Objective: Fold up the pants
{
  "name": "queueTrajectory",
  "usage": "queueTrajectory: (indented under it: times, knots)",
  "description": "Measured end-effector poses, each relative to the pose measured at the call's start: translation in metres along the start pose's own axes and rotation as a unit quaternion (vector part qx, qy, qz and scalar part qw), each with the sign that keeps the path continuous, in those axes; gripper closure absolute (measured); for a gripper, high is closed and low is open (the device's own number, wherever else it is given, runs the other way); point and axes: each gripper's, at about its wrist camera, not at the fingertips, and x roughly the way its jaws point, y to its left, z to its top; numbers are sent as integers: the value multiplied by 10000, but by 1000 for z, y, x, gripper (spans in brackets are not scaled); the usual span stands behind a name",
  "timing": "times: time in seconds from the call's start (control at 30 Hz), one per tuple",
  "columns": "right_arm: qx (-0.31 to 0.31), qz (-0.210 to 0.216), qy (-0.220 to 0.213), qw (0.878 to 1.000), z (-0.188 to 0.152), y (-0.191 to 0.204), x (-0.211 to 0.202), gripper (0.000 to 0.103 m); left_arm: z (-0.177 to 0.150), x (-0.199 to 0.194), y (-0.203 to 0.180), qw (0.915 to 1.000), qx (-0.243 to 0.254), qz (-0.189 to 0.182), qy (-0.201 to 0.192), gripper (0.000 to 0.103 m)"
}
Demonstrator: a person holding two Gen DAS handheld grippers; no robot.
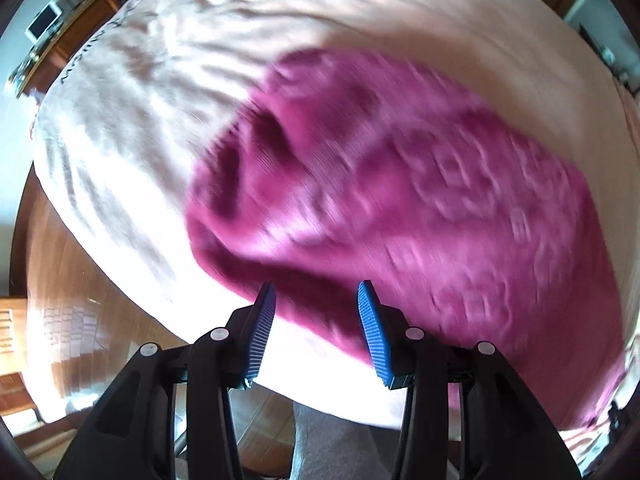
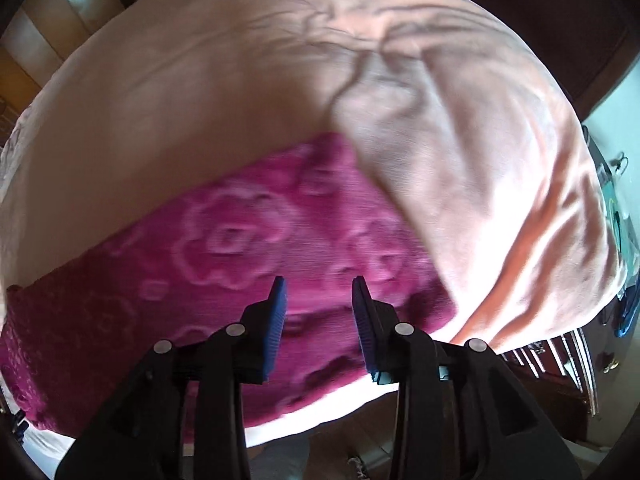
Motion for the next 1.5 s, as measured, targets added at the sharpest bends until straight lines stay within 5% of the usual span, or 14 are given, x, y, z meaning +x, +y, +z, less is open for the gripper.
queueTrajectory:
  times: [0.13, 0.4, 0.93, 1.0, 1.1, 1.2, 1.23, 1.3, 1.5]
  knots:
    - [-86, 193, 20, 9998, -4, 46, -9, 69, 45, -10, 36, 9995, -229, -93, -198, 56]
    - [-703, 624, 67, 9956, -12, 206, -11, 67, 134, 14, 91, 9971, -537, -535, -123, 44]
    - [-2056, 1812, 635, 9596, -41, 481, 2, 57, 187, 85, 51, 9793, -309, -1730, 1002, 40]
    - [-2137, 1952, 760, 9542, -45, 508, 9, 55, 185, 87, 48, 9743, -317, -1962, 1060, 47]
    - [-2160, 2153, 1102, 9460, -51, 539, 25, 53, 185, 83, 45, 9738, -201, -2013, 1036, 74]
    - [-2169, 2203, 1522, 9388, -54, 564, 52, 54, 188, 77, 52, 9706, -325, -2190, 940, 80]
    - [-2277, 2103, 1585, 9374, -58, 571, 56, 59, 188, 73, 57, 9700, -373, -2236, 881, 82]
    - [-2552, 1743, 1464, 9397, -64, 583, 60, 94, 190, 69, 66, 9689, -480, -2309, 753, 83]
    - [-2696, 1271, 949, 9498, -58, 598, 58, 101, 201, 83, 67, 9735, -341, -2135, 748, 86]
